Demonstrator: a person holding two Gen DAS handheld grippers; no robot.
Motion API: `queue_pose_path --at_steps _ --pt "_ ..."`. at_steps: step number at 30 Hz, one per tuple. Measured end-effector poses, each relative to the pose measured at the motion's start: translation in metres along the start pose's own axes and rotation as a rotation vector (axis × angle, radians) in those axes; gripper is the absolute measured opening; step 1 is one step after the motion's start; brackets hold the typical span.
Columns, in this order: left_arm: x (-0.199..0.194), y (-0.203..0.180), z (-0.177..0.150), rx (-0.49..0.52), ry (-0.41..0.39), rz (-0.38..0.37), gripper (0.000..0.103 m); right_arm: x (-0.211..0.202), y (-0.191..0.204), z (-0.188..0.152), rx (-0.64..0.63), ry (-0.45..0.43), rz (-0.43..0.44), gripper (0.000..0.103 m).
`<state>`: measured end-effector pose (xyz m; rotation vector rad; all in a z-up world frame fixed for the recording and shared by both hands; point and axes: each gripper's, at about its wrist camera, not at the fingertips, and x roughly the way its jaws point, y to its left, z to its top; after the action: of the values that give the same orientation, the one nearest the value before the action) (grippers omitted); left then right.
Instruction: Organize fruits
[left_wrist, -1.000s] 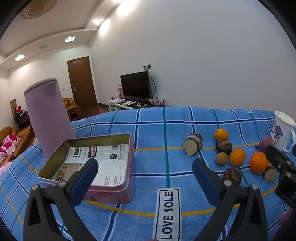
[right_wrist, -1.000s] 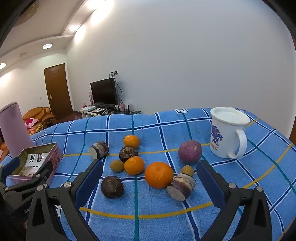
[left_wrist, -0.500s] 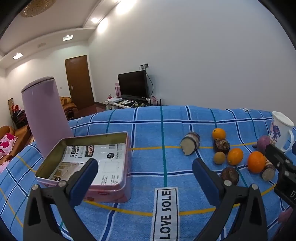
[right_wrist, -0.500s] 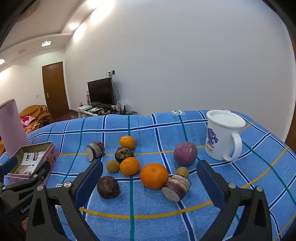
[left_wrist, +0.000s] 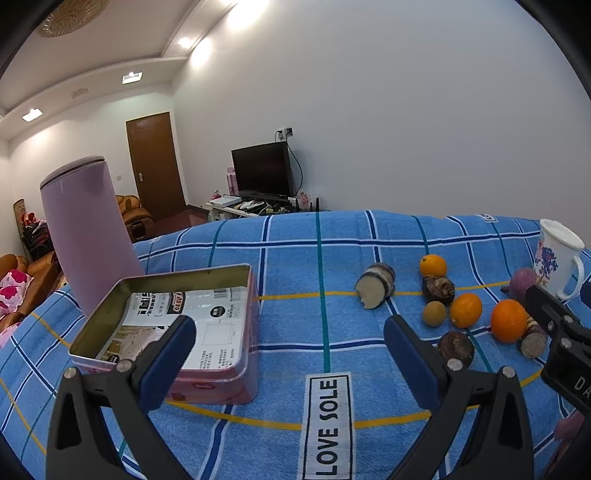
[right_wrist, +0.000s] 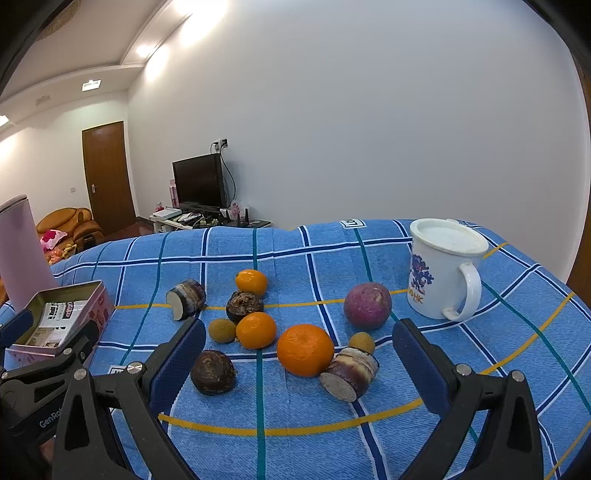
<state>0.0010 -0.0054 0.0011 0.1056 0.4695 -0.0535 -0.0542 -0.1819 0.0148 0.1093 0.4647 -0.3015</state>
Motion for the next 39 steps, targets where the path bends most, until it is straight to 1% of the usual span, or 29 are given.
queue_pose_path --at_steps 39 --pt "-0.0012 0.0016 -0.0006 0.004 -0.002 -0.007 0.103 0.0019 0.0000 -0.0010 -0.003 0.009 -0.006 0.102"
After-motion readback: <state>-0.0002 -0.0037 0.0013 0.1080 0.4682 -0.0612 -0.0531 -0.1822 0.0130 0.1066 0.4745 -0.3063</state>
